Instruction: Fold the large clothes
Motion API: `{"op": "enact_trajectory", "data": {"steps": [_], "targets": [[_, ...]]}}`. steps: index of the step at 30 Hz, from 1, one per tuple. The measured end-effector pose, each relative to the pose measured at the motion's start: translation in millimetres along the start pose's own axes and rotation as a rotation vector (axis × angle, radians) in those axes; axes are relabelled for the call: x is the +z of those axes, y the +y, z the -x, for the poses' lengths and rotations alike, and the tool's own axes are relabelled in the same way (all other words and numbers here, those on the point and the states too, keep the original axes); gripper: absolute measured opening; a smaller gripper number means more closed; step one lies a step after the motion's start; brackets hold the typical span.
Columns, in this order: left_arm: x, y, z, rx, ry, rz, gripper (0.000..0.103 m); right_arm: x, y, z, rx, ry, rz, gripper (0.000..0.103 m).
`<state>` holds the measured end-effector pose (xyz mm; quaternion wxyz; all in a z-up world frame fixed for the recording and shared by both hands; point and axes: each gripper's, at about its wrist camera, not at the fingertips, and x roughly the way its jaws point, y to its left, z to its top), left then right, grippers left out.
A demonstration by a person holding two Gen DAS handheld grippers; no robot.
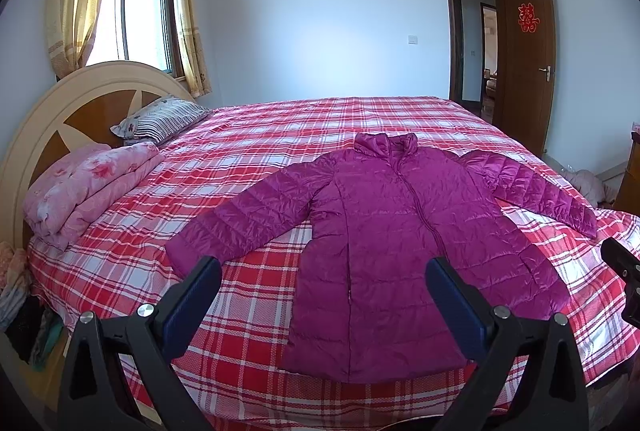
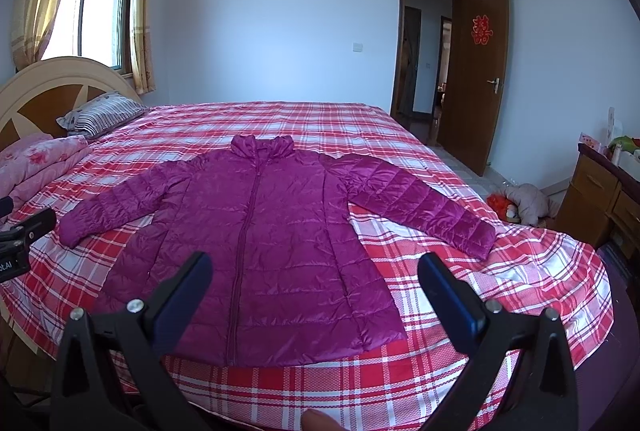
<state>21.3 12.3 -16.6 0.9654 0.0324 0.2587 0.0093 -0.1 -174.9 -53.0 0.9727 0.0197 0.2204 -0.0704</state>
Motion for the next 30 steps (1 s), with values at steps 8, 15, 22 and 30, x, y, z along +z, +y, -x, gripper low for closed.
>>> {"op": "enact_trajectory", "data": {"steps": [8, 15, 22, 30], "targets": [[-1, 1, -1, -0.007, -0.004, 0.003, 0.102, 0, 0, 0, 0.006, -0.013, -0.014, 0.103], [-2, 1, -1, -0.007, -0.003, 0.004, 0.102, -1, 0, -2, 0.008, -0.015, -0.020, 0.103], [-2, 1, -3, -0.004, 0.001, 0.003, 0.102, -2, 0, -3, 0.008, -0.020, -0.018, 0.103], [-4, 3, -15, -0.028, 0.003, -0.017, 0.102, -5, -23, -13, 0.093, -0.099, -0.164, 0.103]]}}
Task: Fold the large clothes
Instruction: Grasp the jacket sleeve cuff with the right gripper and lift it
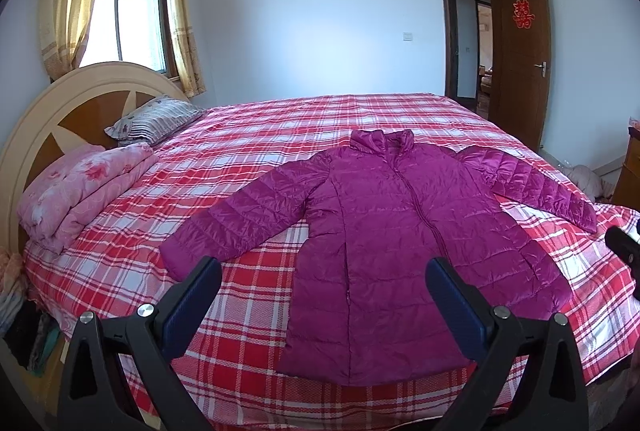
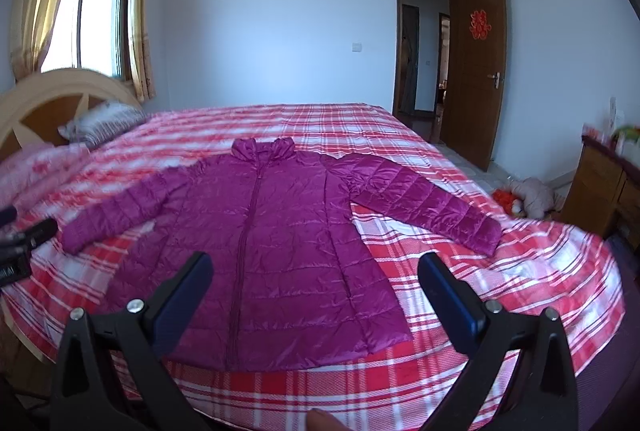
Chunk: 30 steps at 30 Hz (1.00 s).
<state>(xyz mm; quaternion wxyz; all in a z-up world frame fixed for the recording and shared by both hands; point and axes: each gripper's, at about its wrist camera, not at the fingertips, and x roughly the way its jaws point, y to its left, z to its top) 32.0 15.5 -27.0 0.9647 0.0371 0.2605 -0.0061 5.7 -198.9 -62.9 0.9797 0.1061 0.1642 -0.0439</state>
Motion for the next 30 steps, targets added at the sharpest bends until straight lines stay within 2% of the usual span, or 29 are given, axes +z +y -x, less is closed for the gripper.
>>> {"op": "enact_trajectory", "data": {"steps": [4, 7, 12, 14, 18, 19, 24, 28, 30], "targets": [[1, 2, -25, 0.016, -0.010, -0.014, 0.102, -3, -39, -30, -0.087, 0.021, -0.016, 0.103], [5, 5, -62, 0.040, 0.019, -0.021, 0.102, -4, -87, -61, -0.164, 0.062, -0.085, 0.103], [15, 5, -118, 0.031, 0.068, -0.009, 0.102, 0, -175, -101, -0.252, 0.127, -0.213, 0.094], [19, 2, -138, 0.002, 0.091, -0.002, 0.102, -13, -199, -120, -0.286, 0.224, -0.285, 0.086], [24, -2, -179, -0.018, 0.153, 0.020, 0.102, -16, -248, -149, -0.331, 0.300, -0.374, 0.079], [24, -3, -185, -0.016, 0.166, 0.024, 0.102, -17, -253, -153, -0.344, 0.315, -0.385, 0.075], [22, -9, -216, -0.022, 0.219, 0.023, 0.102, -15, -298, -182, -0.387, 0.373, -0.461, 0.067], [21, -14, -229, -0.029, 0.241, 0.019, 0.102, -9, -310, -195, -0.388, 0.394, -0.465, 0.052], [20, -16, -234, -0.042, 0.253, 0.020, 0.102, -8, -314, -206, -0.386, 0.421, -0.467, 0.049]]}}
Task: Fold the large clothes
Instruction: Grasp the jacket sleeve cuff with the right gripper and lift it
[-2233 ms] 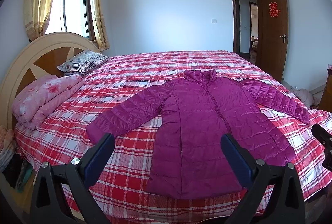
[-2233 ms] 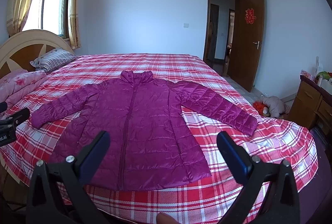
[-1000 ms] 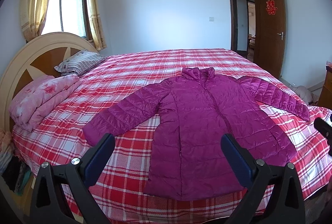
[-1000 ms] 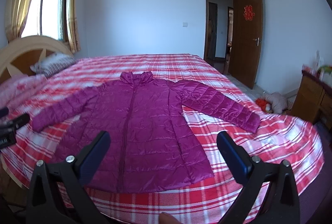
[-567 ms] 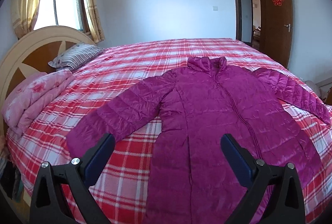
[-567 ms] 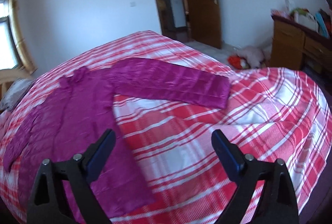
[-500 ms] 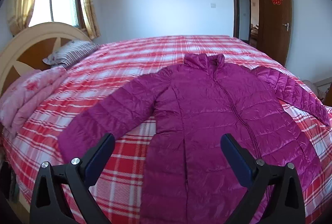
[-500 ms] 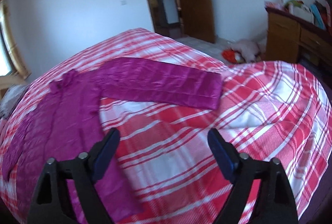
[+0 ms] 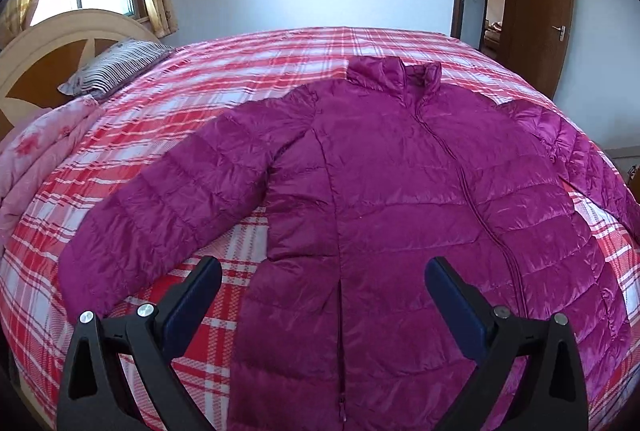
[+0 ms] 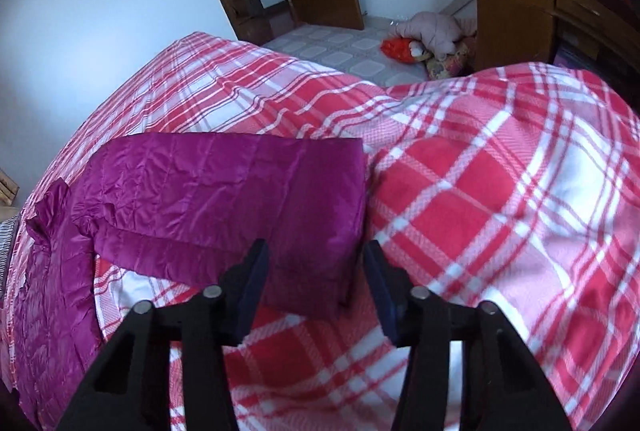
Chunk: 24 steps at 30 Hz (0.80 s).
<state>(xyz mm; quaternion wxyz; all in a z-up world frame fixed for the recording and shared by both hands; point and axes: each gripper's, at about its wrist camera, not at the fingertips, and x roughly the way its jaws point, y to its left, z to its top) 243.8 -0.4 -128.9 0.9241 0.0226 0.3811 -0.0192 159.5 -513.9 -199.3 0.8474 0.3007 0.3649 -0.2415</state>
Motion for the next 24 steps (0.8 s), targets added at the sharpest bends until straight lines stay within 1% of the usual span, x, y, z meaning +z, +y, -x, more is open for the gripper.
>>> {"op": "enact_trajectory", "data": {"steps": [1, 2, 4, 6, 7, 8, 10, 14, 18, 22, 24], "targets": [[0, -1, -2, -0.005, 0.005, -0.001, 0.102, 2, 2, -4, -0.013, 0.004, 0.011, 0.047], [-1, -2, -3, -0.005, 0.009, -0.003, 0.102, 4, 3, -10, -0.020, 0.010, 0.024, 0.042], [-2, -4, -4, -0.007, 0.011, -0.006, 0.102, 7, 5, -20, -0.025, 0.031, 0.034, 0.038], [-3, -3, -5, -0.012, 0.010, -0.002, 0.102, 11, 7, -22, -0.028, 0.023, 0.048, 0.034], [-4, -2, -4, -0.015, 0.009, 0.001, 0.102, 13, 7, -22, -0.016, 0.018, 0.059, 0.025], [-4, -2, -4, -0.018, 0.008, 0.003, 0.102, 14, 10, -21, -0.013, 0.012, 0.067, 0.019], [-4, 1, -2, -0.013, 0.001, 0.005, 0.102, 17, 14, -15, -0.014, -0.015, 0.082, 0.015], [-2, 7, 2, -0.014, -0.016, 0.016, 0.102, 25, 28, 10, 0.000, -0.115, 0.121, 0.012], [2, 17, 8, -0.018, -0.033, 0.040, 0.102, 34, 49, 52, -0.010, -0.242, 0.182, 0.011], [4, 26, 14, -0.022, -0.051, 0.063, 0.102, 43, 80, 86, -0.021, -0.335, 0.277, 0.011], [3, 30, 16, -0.024, -0.057, 0.072, 0.102, 47, 103, 98, -0.030, -0.374, 0.342, 0.011]]}}
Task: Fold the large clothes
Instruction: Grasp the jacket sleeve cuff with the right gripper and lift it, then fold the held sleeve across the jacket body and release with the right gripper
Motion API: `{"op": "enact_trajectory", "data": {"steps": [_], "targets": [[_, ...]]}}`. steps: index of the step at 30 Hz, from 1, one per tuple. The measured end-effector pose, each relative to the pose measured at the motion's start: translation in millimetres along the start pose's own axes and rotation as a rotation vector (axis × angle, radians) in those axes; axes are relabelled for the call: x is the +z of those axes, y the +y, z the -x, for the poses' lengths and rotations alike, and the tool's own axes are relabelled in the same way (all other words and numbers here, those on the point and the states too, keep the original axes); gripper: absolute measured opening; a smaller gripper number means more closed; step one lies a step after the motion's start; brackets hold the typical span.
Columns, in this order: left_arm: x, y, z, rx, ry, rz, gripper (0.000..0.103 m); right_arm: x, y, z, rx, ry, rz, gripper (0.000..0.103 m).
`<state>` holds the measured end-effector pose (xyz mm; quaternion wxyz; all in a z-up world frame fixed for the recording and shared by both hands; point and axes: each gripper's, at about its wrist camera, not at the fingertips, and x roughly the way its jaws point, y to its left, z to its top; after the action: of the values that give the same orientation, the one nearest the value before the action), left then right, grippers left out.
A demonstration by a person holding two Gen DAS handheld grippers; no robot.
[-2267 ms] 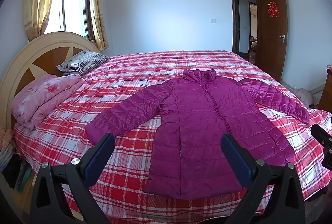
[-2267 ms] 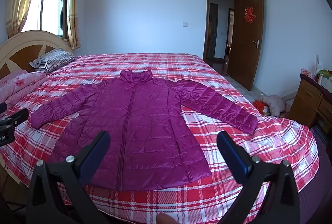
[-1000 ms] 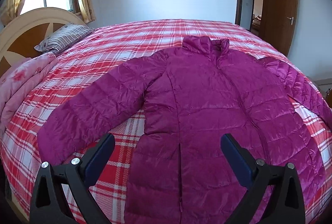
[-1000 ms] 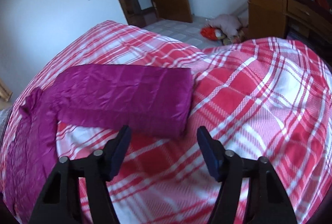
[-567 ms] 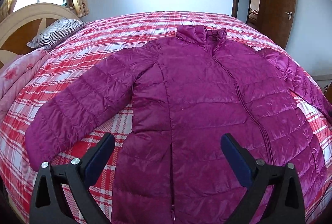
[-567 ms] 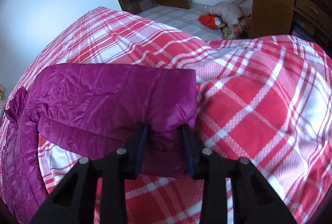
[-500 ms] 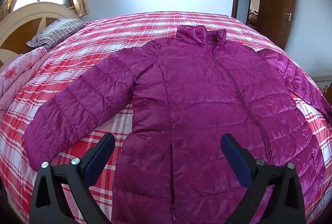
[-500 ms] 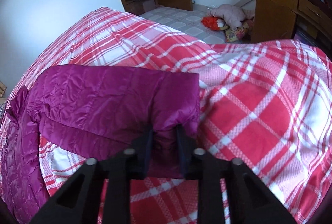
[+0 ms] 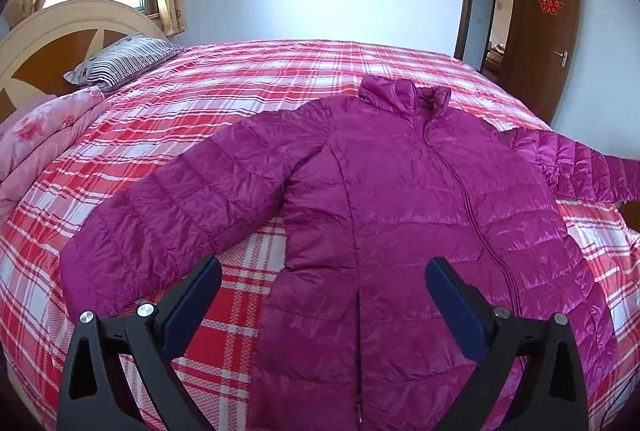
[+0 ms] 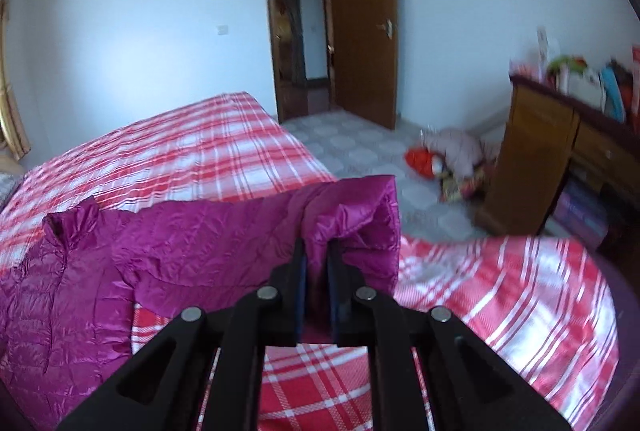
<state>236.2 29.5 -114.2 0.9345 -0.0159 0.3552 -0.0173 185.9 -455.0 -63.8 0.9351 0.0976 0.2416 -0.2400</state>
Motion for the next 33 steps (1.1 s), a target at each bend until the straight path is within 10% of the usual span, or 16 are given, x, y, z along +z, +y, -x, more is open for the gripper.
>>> {"op": "enact_trajectory", "data": {"steps": [17, 33], "targets": [[-5, 33, 6, -0.003, -0.016, 0.060, 0.102, 38, 193, 56, 0.147, -0.204, 0.519, 0.011], [-5, 69, 2, 0.036, -0.009, 0.115, 0.102, -50, 357, 41, 0.377, -0.130, 0.886, 0.011]]}}
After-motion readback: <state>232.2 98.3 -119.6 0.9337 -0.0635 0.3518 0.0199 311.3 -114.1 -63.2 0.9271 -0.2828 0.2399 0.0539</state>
